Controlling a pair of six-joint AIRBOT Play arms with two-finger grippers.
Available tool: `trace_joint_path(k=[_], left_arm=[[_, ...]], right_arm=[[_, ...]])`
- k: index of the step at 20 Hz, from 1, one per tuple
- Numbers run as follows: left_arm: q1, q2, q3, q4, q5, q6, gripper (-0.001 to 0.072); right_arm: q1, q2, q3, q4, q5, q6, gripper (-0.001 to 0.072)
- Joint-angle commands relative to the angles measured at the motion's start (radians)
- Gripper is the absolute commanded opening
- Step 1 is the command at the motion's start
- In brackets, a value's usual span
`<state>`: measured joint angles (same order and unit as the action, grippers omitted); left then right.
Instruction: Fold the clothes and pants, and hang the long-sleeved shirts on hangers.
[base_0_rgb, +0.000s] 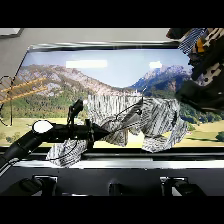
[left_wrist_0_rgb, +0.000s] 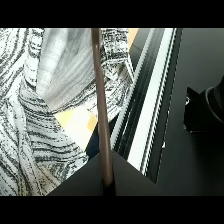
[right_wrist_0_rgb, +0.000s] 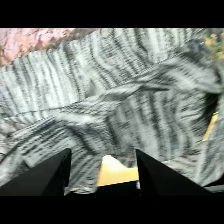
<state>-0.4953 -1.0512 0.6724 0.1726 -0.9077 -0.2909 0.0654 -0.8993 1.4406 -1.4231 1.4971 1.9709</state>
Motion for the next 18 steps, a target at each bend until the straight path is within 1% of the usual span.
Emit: trace_joint_path(k=[1,3,4,5,6,7,8,13,18], left_arm=[[-0.001,-0.001,0.001,-0.001,0.0,0.0,0.0017],[-0.001,-0.001,0.001,0.0,0.0,0.0,0.0017],[-0.001,-0.001,0.001,0.0,0.0,0.0,0.0018],[-0.001,-0.001,0.001,0.0,0.0,0.0,0.0017],[-0.001,-0.001,0.001,0.002,0.0,0.0,0.0017],[-0.001,-0.001,0.001,0.005,0.0,0.0,0.0017],[-0.001,-0.001,0.001,0.007,0.0,0.0,0.0018],[-0.001,-0.001,0.001,0.011,0.0,0.0,0.0018],[-0.001,-0.001,0.001,0.011,0.0,0.0,0.0018]], right_arm=[[-0.168,-0.048,0.022,0.147,0.068,-0.59,0.0561],[-0.168,-0.08,0.022,0.208,0.054,-1.021,0.0561],[-0.166,-0.097,0.022,0.263,0.049,-1.201,0.0561],[-0.166,-0.113,0.022,0.317,0.053,-1.35,0.0561],[-0.166,-0.128,0.022,0.354,0.06,-1.472,0.0562],[-0.166,-0.146,0.022,0.381,0.069,-1.553,0.0561],[-0.166,-0.164,0.022,0.401,0.075,-1.576,0.0561],[-0.166,-0.251,0.022,0.542,0.102,-1.622,0.0561],[-0.166,-0.352,0.022,0.612,0.118,-1.64,0.0561]])
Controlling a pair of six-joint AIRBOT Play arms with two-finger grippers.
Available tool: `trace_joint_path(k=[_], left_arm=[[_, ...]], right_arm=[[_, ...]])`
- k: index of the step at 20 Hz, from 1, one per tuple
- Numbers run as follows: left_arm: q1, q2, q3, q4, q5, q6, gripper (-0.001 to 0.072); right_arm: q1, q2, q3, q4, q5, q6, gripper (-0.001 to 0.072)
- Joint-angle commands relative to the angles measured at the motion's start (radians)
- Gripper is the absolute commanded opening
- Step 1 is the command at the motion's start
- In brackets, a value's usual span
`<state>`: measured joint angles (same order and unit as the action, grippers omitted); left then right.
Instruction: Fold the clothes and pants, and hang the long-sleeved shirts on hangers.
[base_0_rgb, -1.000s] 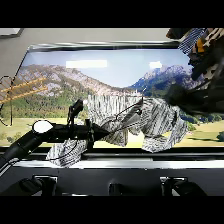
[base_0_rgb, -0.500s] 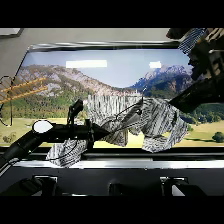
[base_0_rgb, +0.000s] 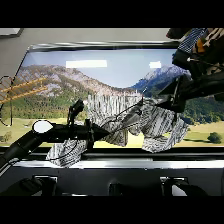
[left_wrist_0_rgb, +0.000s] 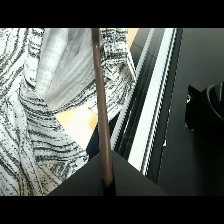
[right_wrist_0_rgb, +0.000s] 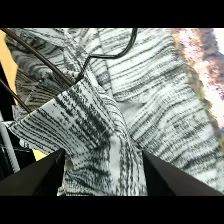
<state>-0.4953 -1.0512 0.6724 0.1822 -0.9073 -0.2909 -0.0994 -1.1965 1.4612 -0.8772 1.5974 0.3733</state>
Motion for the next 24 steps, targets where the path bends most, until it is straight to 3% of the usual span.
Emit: trace_joint_path(k=[1,5,9,17,20,22,24], left_arm=[[-0.001,-0.001,0.001,0.002,0.0,0.0,0.0018],[-0.001,-0.001,0.001,0.002,0.0,0.0,0.0018],[-0.001,-0.001,0.001,0.002,0.0,0.0,0.0018],[-0.001,-0.001,0.001,0.002,0.0,0.0,0.0018],[-0.001,-0.001,0.001,0.002,-0.001,-0.001,0.0019],[-0.001,-0.001,0.001,0.002,-0.001,-0.001,0.0019],[0.0,-0.001,0.001,0.001,0.0,-0.001,0.002]], right_arm=[[-0.001,-0.072,0.001,0.077,0.024,-0.048,0.0561],[-0.001,-0.123,0.001,0.085,0.029,-0.048,0.0553],[-0.001,-0.149,-0.003,0.086,0.044,-0.062,0.0483],[0.074,-0.171,-0.007,0.085,0.032,-0.15,0.0476],[0.098,-0.176,-0.006,0.069,0.026,-0.15,0.0241],[0.098,-0.172,-0.005,0.045,0.042,-0.15,0.0034],[0.098,-0.165,-0.005,0.045,0.055,-0.149,0.0031]])
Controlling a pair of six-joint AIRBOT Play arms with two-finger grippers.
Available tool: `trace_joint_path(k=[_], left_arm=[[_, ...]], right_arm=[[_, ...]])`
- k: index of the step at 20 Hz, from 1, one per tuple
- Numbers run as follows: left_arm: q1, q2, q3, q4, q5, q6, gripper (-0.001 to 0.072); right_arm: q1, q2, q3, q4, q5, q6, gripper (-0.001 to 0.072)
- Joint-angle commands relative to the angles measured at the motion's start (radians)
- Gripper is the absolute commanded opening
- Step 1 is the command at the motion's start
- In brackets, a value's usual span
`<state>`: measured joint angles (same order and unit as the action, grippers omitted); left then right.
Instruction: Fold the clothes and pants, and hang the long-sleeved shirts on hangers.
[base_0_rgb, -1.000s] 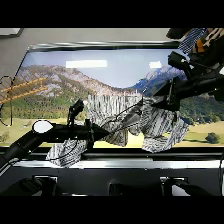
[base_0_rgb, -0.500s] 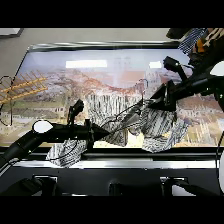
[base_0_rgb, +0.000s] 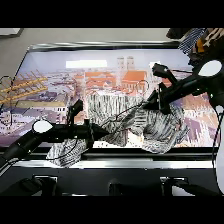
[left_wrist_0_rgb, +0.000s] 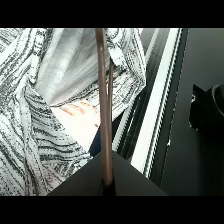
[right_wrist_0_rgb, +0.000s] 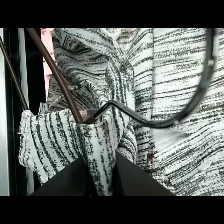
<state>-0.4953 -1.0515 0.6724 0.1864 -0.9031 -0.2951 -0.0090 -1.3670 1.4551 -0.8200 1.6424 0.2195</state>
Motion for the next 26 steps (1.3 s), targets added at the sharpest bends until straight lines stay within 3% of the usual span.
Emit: trace_joint_path(k=[1,2,4,5,6,9,10,13,17,19,23,26], left_arm=[[0.0,0.0,0.001,-0.003,-0.005,-0.002,0.0024],[0.002,0.0,0.001,-0.003,-0.005,-0.016,0.0084],[0.015,0.0,0.001,0.016,-0.002,-0.061,0.0339],[0.033,0.0,0.001,0.044,0.006,-0.115,0.0476],[0.058,0.002,0.001,0.07,0.013,-0.197,0.0529],[0.192,0.016,0.001,0.139,0.007,-0.539,0.0542],[0.235,0.021,0.001,0.148,-0.015,-0.611,0.0543],[0.288,0.022,0.0,0.171,-0.11,-0.636,0.0543],[0.107,0.022,-0.002,0.324,-0.089,-0.804,0.0542],[-0.069,0.022,-0.002,0.367,0.049,-0.885,0.0542],[-0.423,-0.023,-0.002,0.481,0.549,-1.1,0.0542],[-0.541,-0.114,-0.001,0.48,0.75,-1.21,0.0542]], right_arm=[[0.007,0.013,0.001,-0.013,0.013,0.004,0.003],[0.007,0.024,0.001,-0.016,0.017,0.004,0.0028],[0.007,0.053,0.001,-0.051,0.018,0.005,0.0026],[0.007,0.071,0.001,-0.076,0.017,0.012,0.0026],[0.007,0.087,0.001,-0.095,0.016,0.032,0.0026],[0.007,0.131,0.001,-0.121,-0.007,0.104,0.0026],[0.007,0.143,0.001,-0.127,-0.025,0.133,0.0026],[0.008,0.163,0.001,-0.134,-0.063,0.246,0.0026],[0.008,0.165,0.001,-0.135,-0.101,0.365,0.0026],[0.008,0.165,0.001,-0.135,-0.105,0.38,0.0026],[0.008,0.165,0.001,-0.135,-0.104,0.38,0.0026],[0.008,0.166,0.001,-0.135,-0.104,0.398,0.0026]])
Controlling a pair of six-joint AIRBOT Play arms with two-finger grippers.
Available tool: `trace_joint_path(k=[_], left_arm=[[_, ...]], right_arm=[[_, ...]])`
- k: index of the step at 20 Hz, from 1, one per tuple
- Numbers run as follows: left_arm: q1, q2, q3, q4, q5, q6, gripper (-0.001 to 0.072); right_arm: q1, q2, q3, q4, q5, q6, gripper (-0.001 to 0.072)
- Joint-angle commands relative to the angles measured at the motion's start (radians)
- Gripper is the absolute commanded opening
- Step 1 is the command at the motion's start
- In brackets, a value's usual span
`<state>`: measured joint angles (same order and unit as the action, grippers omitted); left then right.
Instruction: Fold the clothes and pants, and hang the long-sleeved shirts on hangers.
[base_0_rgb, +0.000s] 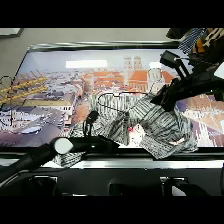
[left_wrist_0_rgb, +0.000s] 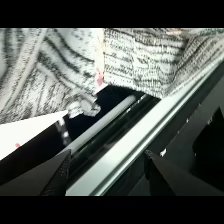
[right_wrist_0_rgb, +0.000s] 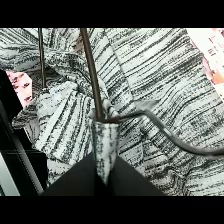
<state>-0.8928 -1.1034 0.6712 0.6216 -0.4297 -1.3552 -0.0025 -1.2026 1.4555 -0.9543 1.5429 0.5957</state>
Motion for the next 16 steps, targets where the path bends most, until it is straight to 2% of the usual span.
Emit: trace_joint_path(k=[1,5,8,10,12,13,15,16], left_arm=[[-0.159,-0.091,0.0,0.044,0.306,-0.181,0.0542],[-0.177,-0.15,0.004,0.041,0.404,-0.209,0.0541],[-0.175,-0.18,0.005,0.041,0.416,-0.209,0.0529],[-0.175,-0.208,0.009,0.041,0.417,-0.229,0.0458],[-0.175,-0.243,0.027,0.041,0.428,-0.243,0.0457],[-0.175,-0.259,0.04,0.041,0.43,-0.243,0.0428],[-0.174,-0.293,0.069,0.041,0.431,-0.243,0.0272],[-0.175,-0.31,0.083,0.041,0.431,-0.243,0.0172]], right_arm=[[0.001,0.002,0.001,-0.001,-0.004,0.023,0.0026],[0.001,0.002,0.001,-0.001,0.0,0.023,0.0027],[0.001,0.002,0.001,-0.001,-0.002,0.023,0.0027],[0.001,0.002,0.001,-0.001,-0.003,0.023,0.0027],[0.001,0.002,0.001,-0.001,-0.004,0.023,0.0026],[0.001,0.002,0.001,-0.001,-0.004,0.023,0.0026],[0.001,0.002,0.001,-0.001,-0.004,0.023,0.0027],[0.001,0.002,0.001,-0.001,-0.004,0.023,0.0027]])
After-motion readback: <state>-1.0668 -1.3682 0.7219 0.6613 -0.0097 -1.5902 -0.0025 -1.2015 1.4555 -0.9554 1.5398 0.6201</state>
